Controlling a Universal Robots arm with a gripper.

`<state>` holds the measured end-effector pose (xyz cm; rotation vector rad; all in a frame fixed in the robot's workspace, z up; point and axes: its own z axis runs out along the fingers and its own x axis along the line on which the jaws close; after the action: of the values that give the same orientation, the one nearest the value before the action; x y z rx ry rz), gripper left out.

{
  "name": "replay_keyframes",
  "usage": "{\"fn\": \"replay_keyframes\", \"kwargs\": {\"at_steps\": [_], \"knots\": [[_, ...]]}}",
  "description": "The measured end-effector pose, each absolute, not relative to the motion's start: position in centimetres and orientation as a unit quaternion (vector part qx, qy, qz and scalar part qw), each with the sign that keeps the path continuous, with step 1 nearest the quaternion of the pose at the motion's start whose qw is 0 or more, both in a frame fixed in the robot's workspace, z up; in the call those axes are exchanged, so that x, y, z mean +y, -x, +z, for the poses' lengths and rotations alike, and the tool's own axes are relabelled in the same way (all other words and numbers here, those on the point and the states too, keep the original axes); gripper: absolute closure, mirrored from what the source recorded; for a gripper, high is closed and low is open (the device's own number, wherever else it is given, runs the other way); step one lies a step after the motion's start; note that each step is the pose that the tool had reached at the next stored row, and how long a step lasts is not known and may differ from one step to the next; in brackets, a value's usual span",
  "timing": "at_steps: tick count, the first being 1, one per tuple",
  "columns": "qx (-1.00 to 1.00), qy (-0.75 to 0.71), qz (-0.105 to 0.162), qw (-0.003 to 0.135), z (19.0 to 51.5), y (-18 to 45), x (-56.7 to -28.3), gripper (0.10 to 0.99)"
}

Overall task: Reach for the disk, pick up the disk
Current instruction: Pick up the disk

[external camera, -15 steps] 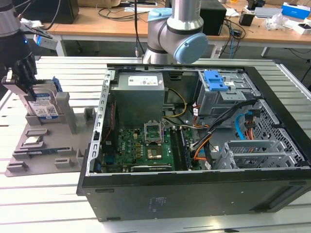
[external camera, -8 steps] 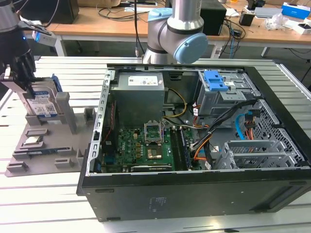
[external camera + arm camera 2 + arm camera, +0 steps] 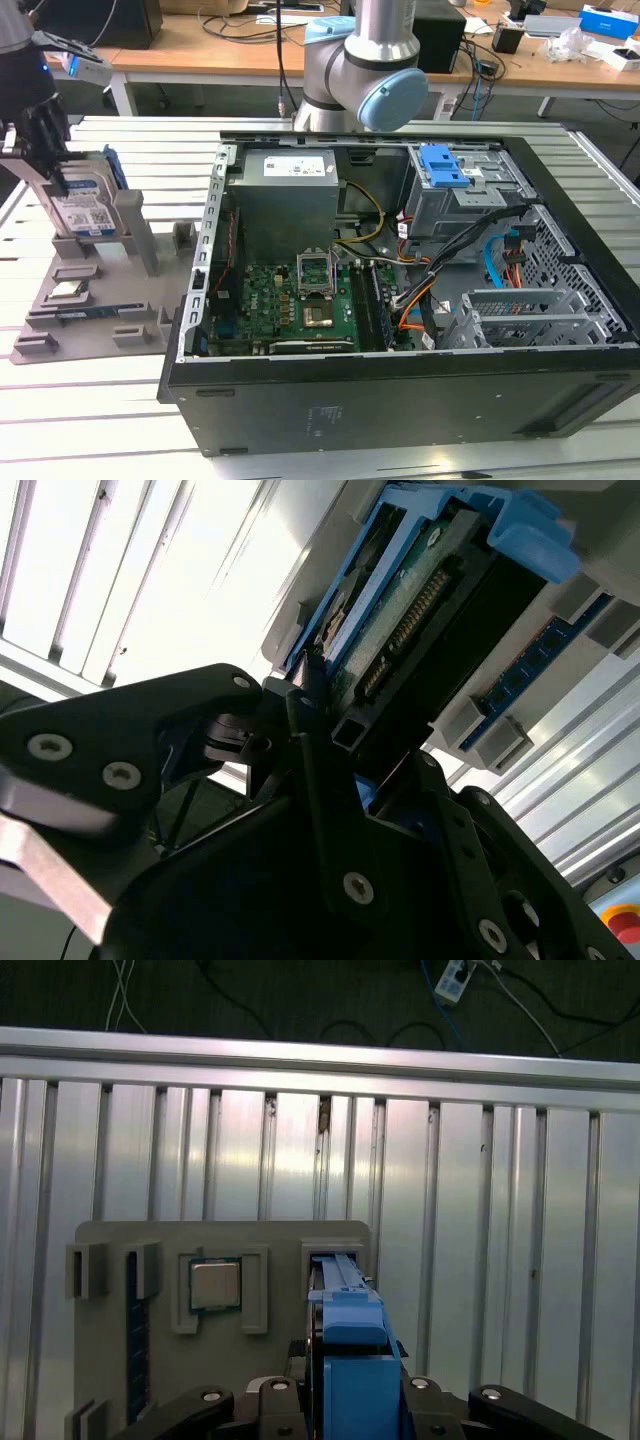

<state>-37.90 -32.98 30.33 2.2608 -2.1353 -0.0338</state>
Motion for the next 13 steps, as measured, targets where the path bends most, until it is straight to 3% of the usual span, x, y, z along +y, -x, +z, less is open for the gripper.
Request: {"fn": "replay_keyframes", "kwargs": {"at_steps": [13], "knots": [[-0.687,-0.727,-0.011,0.016,32.1,37.9,-33.0,0.722]]}}
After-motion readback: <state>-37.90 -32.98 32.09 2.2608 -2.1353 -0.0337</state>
